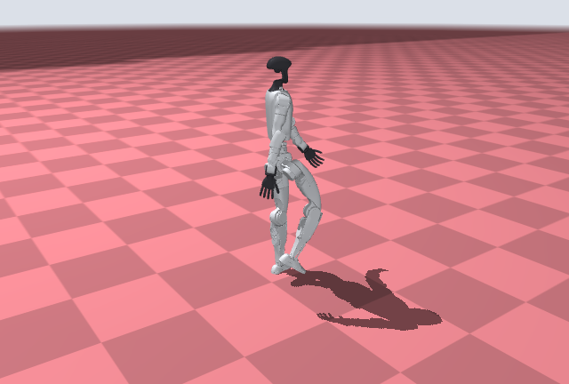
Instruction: In place motions
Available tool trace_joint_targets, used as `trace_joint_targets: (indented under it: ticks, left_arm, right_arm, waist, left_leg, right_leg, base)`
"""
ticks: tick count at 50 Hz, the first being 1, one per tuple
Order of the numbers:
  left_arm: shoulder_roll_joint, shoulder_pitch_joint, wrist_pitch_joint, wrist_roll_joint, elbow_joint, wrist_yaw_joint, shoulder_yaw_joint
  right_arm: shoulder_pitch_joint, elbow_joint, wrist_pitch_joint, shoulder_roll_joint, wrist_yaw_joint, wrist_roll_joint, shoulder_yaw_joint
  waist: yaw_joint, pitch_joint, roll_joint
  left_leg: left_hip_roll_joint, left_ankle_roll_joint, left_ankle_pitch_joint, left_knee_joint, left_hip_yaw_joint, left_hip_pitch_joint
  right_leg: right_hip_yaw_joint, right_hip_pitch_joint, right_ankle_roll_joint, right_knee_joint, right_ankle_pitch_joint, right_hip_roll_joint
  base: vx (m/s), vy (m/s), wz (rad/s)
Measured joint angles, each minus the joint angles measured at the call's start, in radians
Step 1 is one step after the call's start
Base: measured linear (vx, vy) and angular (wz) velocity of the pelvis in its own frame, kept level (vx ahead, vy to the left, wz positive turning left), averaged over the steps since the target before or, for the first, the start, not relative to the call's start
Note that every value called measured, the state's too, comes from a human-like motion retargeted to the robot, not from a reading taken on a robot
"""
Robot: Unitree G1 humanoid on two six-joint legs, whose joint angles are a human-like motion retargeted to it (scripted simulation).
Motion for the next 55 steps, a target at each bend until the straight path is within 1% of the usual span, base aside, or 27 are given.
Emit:
trace_joint_targets:
  ticks: [2,3,5,6,7,8,9,10,12,15,17,18,20,22,24,29,33,39,42,45,48,50,51,52,53,54,55]
  left_arm:
    - [-0.011,0.042,0.004,0.015,0.026,0.002,-0.009]
    - [-0.016,0.063,0.008,0.026,0.041,0.001,-0.012]
    - [-0.022,0.099,0.015,0.047,0.067,-0.002,-0.011]
    - [-0.028,0.131,0.023,0.064,0.088,-0.005,-0.008]
    - [-0.033,0.162,0.029,0.082,0.108,-0.007,-0.004]
    - [-0.035,0.195,0.032,0.103,0.125,-0.010,0.000]
    - [-0.037,0.230,0.038,0.121,0.138,-0.016,-0.001]
    - [-0.040,0.268,0.044,0.138,0.148,-0.023,-0.006]
    - [-0.040,0.338,0.052,0.173,0.157,-0.039,-0.014]
    - [-0.018,0.429,0.047,0.197,0.147,-0.068,0.014]
    - [0.003,0.518,0.051,0.204,0.128,-0.101,0.021]
    - [0.010,0.552,0.055,0.210,0.131,-0.106,0.031]
    - [0.022,0.598,0.074,0.234,0.176,-0.093,0.059]
    - [0.037,0.626,0.108,0.267,0.240,-0.061,0.080]
    - [0.052,0.674,0.139,0.279,0.244,-0.057,0.076]
    - [0.073,0.745,0.144,0.304,0.244,-0.076,0.095]
    - [0.064,0.745,0.156,0.258,0.244,-0.070,0.143]
    - [0.057,0.677,0.117,0.196,0.244,-0.064,0.152]
    - [0.056,0.650,0.108,0.202,0.243,-0.077,0.130]
    - [0.051,0.643,0.102,0.206,0.236,-0.087,0.121]
    - [0.041,0.641,0.105,0.189,0.213,-0.094,0.131]
    - [0.035,0.635,0.096,0.172,0.195,-0.080,0.148]
    - [0.033,0.627,0.088,0.159,0.189,-0.062,0.153]
    - [0.031,0.619,0.080,0.146,0.185,-0.044,0.158]
    - [0.027,0.608,0.074,0.133,0.185,-0.026,0.163]
    - [0.024,0.587,0.075,0.123,0.188,-0.018,0.167]
    - [0.022,0.560,0.080,0.114,0.192,-0.015,0.170]
  right_arm:
    - [-0.021,-0.029,-0.009,0.030,0.001,0.027,0.009]
    - [-0.037,-0.040,-0.013,0.045,0.000,0.042,0.021]
    - [-0.071,-0.050,-0.018,0.067,-0.006,0.064,0.049]
    - [-0.100,-0.053,-0.023,0.084,-0.018,0.072,0.073]
    - [-0.129,-0.053,-0.028,0.100,-0.031,0.081,0.098]
    - [-0.156,-0.048,-0.030,0.117,-0.047,0.095,0.125]
    - [-0.183,-0.045,-0.031,0.133,-0.054,0.113,0.151]
    - [-0.211,-0.044,-0.031,0.148,-0.056,0.132,0.177]
    - [-0.291,-0.053,-0.024,0.176,-0.038,0.159,0.230]
    - [-0.433,-0.098,-0.017,0.213,-0.032,0.146,0.329]
    - [-0.531,-0.153,-0.009,0.237,-0.014,0.099,0.356]
    - [-0.573,-0.176,-0.004,0.244,0.005,0.084,0.358]
    - [-0.643,-0.219,0.004,0.254,0.035,0.064,0.341]
    - [-0.690,-0.260,-0.009,0.262,0.009,0.063,0.310]
    - [-0.731,-0.295,-0.031,0.266,-0.030,0.075,0.291]
    - [-0.814,-0.348,-0.043,0.242,-0.027,0.067,0.286]
    - [-0.821,-0.378,-0.048,0.243,-0.027,0.052,0.283]
    - [-0.787,-0.388,-0.069,0.248,-0.045,0.085,0.286]
    - [-0.767,-0.367,-0.066,0.256,-0.045,0.078,0.281]
    - [-0.733,-0.348,-0.068,0.267,-0.043,0.076,0.295]
    - [-0.669,-0.339,-0.075,0.277,-0.047,0.043,0.315]
    - [-0.618,-0.328,-0.078,0.281,-0.049,0.024,0.330]
    - [-0.591,-0.320,-0.080,0.279,-0.045,0.016,0.339]
    - [-0.562,-0.310,-0.080,0.277,-0.039,0.005,0.347]
    - [-0.532,-0.297,-0.078,0.274,-0.030,-0.010,0.355]
    - [-0.505,-0.280,-0.073,0.272,-0.021,-0.027,0.360]
    - [-0.480,-0.261,-0.066,0.272,-0.012,-0.045,0.364]
  waist:
    - [0.008,-0.008,-0.006]
    - [0.003,-0.010,-0.012]
    - [-0.019,-0.013,-0.033]
    - [-0.015,-0.025,-0.040]
    - [-0.009,-0.037,-0.050]
    - [0.000,-0.049,-0.066]
    - [0.026,-0.059,-0.082]
    - [0.061,-0.068,-0.098]
    - [0.120,-0.058,-0.127]
    - [0.133,-0.021,-0.174]
    - [0.119,0.014,-0.189]
    - [0.125,0.025,-0.198]
    - [0.145,0.038,-0.207]
    - [0.203,0.049,-0.222]
    - [0.245,0.056,-0.242]
    - [0.330,0.068,-0.250]
    - [0.340,0.058,-0.248]
    - [0.319,0.030,-0.246]
    - [0.288,0.011,-0.237]
    - [0.255,-0.013,-0.235]
    - [0.230,-0.039,-0.229]
    - [0.229,-0.058,-0.214]
    - [0.219,-0.069,-0.201]
    - [0.206,-0.079,-0.187]
    - [0.188,-0.088,-0.170]
    - [0.141,-0.099,-0.157]
    - [0.078,-0.110,-0.146]
  left_leg:
    - [-0.017,-0.008,0.001,-0.006,0.004,0.010]
    - [-0.030,-0.014,0.001,-0.006,-0.003,0.014]
    - [-0.064,-0.020,-0.004,0.000,-0.025,0.019]
    - [-0.076,-0.027,-0.012,0.011,-0.016,0.016]
    - [-0.088,-0.033,-0.021,0.023,-0.008,0.015]
    - [-0.100,-0.038,-0.032,0.039,-0.002,0.017]
    - [-0.114,-0.038,-0.036,0.061,0.000,0.013]
    - [-0.129,-0.035,-0.036,0.085,0.000,0.006]
    - [-0.124,-0.028,0.021,0.179,0.024,-0.028]
    - [-0.071,-0.005,0.183,0.454,0.049,-0.157]
    - [-0.010,0.097,0.269,0.710,0.037,-0.286]
    - [0.023,0.136,0.259,0.816,0.051,-0.336]
    - [0.090,0.172,0.179,0.993,0.064,-0.421]
    - [0.142,0.173,0.110,1.139,0.062,-0.509]
    - [0.144,0.174,0.065,1.248,0.039,-0.605]
    - [0.171,0.172,0.012,1.415,0.034,-0.770]
    - [0.196,0.172,-0.010,1.466,0.039,-0.815]
    - [0.195,0.172,-0.014,1.366,0.070,-0.717]
    - [0.148,0.167,0.020,1.221,0.076,-0.613]
    - [0.051,0.118,0.075,0.969,0.057,-0.461]
    - [-0.068,0.053,0.153,0.596,0.012,-0.275]
    - [-0.117,-0.021,0.084,0.325,-0.007,-0.146]
    - [-0.126,-0.046,0.000,0.228,0.011,-0.076]
    - [-0.132,-0.060,-0.055,0.136,0.036,-0.018]
    - [-0.134,-0.051,-0.053,0.058,0.073,0.018]
    - [-0.143,-0.049,-0.032,0.007,0.032,0.029]
    - [-0.155,-0.050,0.000,-0.031,-0.048,0.027]
  right_leg:
    - [0.047,0.141,0.012,-0.225,0.033,0.015]
    - [0.050,0.215,0.009,-0.346,0.051,0.005]
    - [0.014,0.337,0.023,-0.543,0.076,-0.035]
    - [-0.043,0.399,-0.010,-0.636,-0.060,-0.053]
    - [-0.097,0.448,-0.045,-0.719,-0.153,-0.067]
    - [-0.143,0.471,-0.085,-0.783,-0.163,-0.073]
    - [-0.146,0.485,-0.089,-0.822,-0.150,-0.086]
    - [-0.127,0.494,-0.076,-0.849,-0.126,-0.102]
    - [-0.107,0.492,-0.070,-0.854,-0.114,-0.131]
    - [-0.095,0.481,-0.081,-0.840,-0.127,-0.176]
    - [-0.122,0.498,-0.092,-0.825,-0.141,-0.192]
    - [-0.131,0.506,-0.101,-0.820,-0.145,-0.196]
    - [-0.151,0.525,-0.130,-0.820,-0.156,-0.180]
    - [-0.144,0.534,-0.158,-0.804,-0.172,-0.169]
    - [-0.130,0.532,-0.180,-0.788,-0.183,-0.164]
    - [-0.119,0.529,-0.206,-0.758,-0.202,-0.149]
    - [-0.127,0.532,-0.219,-0.758,-0.204,-0.138]
    - [-0.151,0.530,-0.206,-0.762,-0.203,-0.152]
    - [-0.173,0.531,-0.182,-0.771,-0.196,-0.170]
    - [-0.182,0.537,-0.158,-0.782,-0.191,-0.188]
    - [-0.181,0.545,-0.137,-0.787,-0.193,-0.189]
    - [-0.167,0.540,-0.129,-0.782,-0.199,-0.165]
    - [-0.166,0.537,-0.125,-0.777,-0.207,-0.148]
    - [-0.165,0.535,-0.120,-0.771,-0.215,-0.132]
    - [-0.164,0.535,-0.115,-0.761,-0.225,-0.115]
    - [-0.189,0.529,-0.112,-0.750,-0.232,-0.110]
    - [-0.228,0.520,-0.110,-0.738,-0.237,-0.111]
  base:
    - [-0.05,0.04,-0.03]
    - [-0.08,0.03,0.43]
    - [-0.10,0.03,0.64]
    - [-0.06,0.07,0.49]
    - [-0.03,0.11,0.29]
    - [-0.04,0.11,0.06]
    - [-0.05,0.11,-0.25]
    - [-0.13,0.09,-0.47]
    - [-0.29,0.08,-0.30]
    - [-0.38,0.04,0.07]
    - [-0.14,0.01,0.70]
    - [-0.02,0.00,0.54]
    - [0.01,-0.03,0.25]
    - [0.04,-0.16,-0.16]
    - [0.05,-0.18,-0.08]
    - [-0.03,-0.04,-0.25]
    - [0.02,-0.03,0.06]
    - [0.01,-0.01,0.21]
    - [0.02,0.06,0.33]
    - [0.10,-0.04,0.08]
    - [0.19,-0.13,-0.16]
    - [0.26,-0.16,-0.39]
    - [0.29,-0.16,-0.28]
    - [0.36,-0.17,-0.13]
    - [0.35,-0.18,0.32]
    - [0.27,-0.19,1.00]
    - [0.07,-0.19,0.64]
